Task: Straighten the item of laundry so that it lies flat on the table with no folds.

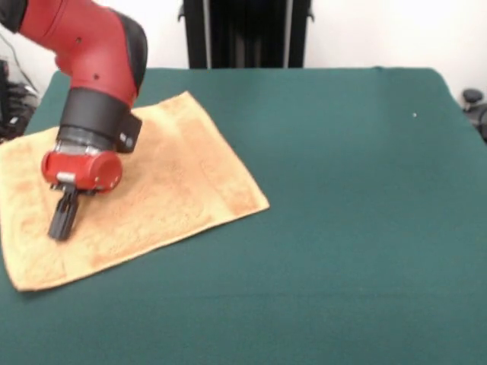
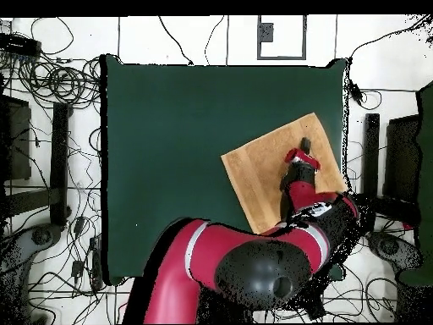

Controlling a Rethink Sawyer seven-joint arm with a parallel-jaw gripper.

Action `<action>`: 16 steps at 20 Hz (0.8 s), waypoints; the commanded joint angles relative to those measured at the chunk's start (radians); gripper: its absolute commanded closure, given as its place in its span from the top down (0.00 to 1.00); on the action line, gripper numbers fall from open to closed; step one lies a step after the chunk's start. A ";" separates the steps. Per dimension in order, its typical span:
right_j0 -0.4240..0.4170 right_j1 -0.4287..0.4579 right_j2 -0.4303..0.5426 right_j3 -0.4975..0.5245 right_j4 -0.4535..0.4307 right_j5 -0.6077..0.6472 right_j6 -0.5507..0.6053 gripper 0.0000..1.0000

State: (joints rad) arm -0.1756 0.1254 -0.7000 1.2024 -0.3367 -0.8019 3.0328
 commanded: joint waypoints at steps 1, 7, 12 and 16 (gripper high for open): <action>0.013 0.152 0.195 -0.171 0.076 0.253 -0.053 0.00; -0.083 -0.005 0.471 -0.170 -0.404 0.594 0.074 0.00; -0.144 -0.096 0.588 -0.082 -0.472 0.719 -0.054 0.00; -0.121 -0.153 0.562 -0.017 -0.481 0.731 -0.090 0.00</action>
State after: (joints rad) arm -0.2840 -0.0630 -0.4131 1.0999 -0.7306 -0.4323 3.0328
